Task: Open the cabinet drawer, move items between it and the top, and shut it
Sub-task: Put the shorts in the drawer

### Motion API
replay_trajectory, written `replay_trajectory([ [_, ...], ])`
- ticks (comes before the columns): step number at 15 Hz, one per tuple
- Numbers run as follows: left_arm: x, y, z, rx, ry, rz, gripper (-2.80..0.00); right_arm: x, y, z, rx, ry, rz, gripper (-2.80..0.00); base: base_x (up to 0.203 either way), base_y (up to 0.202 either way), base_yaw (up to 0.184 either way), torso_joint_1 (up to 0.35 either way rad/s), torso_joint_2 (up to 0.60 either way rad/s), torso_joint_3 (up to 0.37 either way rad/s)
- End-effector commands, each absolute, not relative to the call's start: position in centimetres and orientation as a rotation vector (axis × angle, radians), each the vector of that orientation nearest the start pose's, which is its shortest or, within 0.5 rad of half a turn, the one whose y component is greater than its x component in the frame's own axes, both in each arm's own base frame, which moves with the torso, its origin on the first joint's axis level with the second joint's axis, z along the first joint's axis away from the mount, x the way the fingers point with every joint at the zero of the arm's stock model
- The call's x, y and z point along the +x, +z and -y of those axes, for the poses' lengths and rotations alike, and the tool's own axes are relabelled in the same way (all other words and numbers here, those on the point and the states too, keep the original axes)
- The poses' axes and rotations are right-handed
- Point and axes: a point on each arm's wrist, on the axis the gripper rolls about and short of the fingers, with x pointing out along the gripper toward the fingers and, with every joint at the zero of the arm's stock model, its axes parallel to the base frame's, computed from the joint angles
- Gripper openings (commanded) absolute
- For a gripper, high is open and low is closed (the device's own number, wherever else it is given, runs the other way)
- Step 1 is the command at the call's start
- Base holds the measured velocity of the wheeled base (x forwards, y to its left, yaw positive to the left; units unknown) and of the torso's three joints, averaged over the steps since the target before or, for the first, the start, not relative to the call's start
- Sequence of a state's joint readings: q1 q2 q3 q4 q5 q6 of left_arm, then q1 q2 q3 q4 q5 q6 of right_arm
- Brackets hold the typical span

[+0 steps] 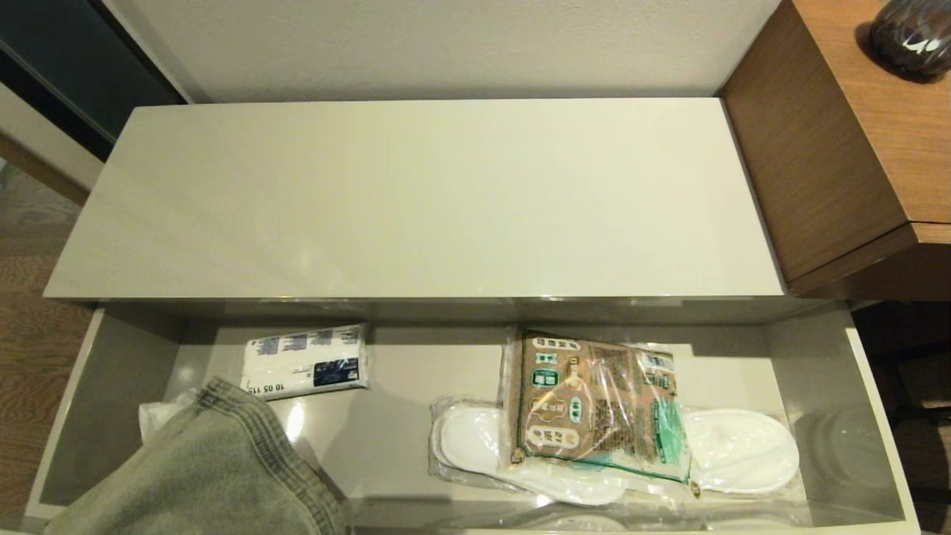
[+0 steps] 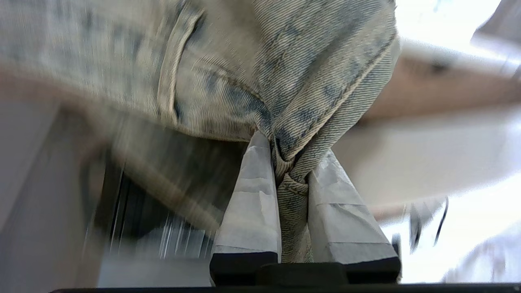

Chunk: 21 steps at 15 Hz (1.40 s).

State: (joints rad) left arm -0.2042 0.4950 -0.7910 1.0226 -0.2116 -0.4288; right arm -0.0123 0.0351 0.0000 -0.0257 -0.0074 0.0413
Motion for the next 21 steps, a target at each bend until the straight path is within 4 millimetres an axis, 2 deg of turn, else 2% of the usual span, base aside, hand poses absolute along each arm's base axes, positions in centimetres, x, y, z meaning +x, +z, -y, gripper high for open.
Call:
replay_trajectory([
  [1, 0.7, 21.2, 0.6, -0.428, -0.196, -0.775, -2.8, -2.0, 7.9, 0.0, 0.04, -0.02, -0.012, -2.8, 0.0, 0.0, 0.0, 0.0, 0.0, 0.0],
  [4, 4.7, 23.1, 1.1, -0.438, -0.184, -0.733, -2.8, -2.0, 7.9, 0.0, 0.041, -0.02, -0.01, -2.8, 0.0, 0.0, 0.0, 0.0, 0.0, 0.0],
  [6, 5.2, 23.5, 1.2, -0.444, -0.182, -0.71, -2.8, -2.0, 7.9, 0.0, 0.041, -0.02, -0.01, -2.8, 0.0, 0.0, 0.0, 0.0, 0.0, 0.0],
  [8, 6.8, 23.6, 1.2, -0.471, -0.149, -0.684, -2.8, -2.0, 7.9, 0.0, 0.041, -0.02, -0.01, -2.8, 0.0, 0.0, 0.0, 0.0, 0.0, 0.0],
  [14, 7.1, 25.0, 0.6, -0.462, -0.071, -0.614, -2.8, -2.0, 7.9, 0.0, 0.041, -0.02, -0.011, -2.8, 0.0, 0.0, 0.0, 0.0, 0.0, 0.0],
  [15, 7.1, 25.6, 0.6, -0.442, -0.066, -0.587, -2.8, -2.0, 7.9, 0.0, 0.041, -0.02, -0.012, -2.8, 0.0, 0.0, 0.0, 0.0, 0.0, 0.0],
  [17, 6.7, 28.2, 0.5, -0.41, -0.07, -0.505, -2.8, -2.0, 7.9, 0.0, 0.041, -0.02, -0.011, -2.8, 0.0, 0.0, 0.0, 0.0, 0.0, 0.0],
  [18, 6.6, 28.5, 0.5, -0.402, -0.067, -0.5, -2.8, -2.0, 7.9, 0.0, 0.041, -0.02, -0.011, -2.8, 0.0, 0.0, 0.0, 0.0, 0.0, 0.0],
  [21, 6.6, 27.8, 0.5, -0.388, -0.052, -0.529, -2.8, -2.0, 7.9, 0.0, 0.041, -0.02, -0.01, -2.8, 0.0, 0.0, 0.0, 0.0, 0.0, 0.0],
])
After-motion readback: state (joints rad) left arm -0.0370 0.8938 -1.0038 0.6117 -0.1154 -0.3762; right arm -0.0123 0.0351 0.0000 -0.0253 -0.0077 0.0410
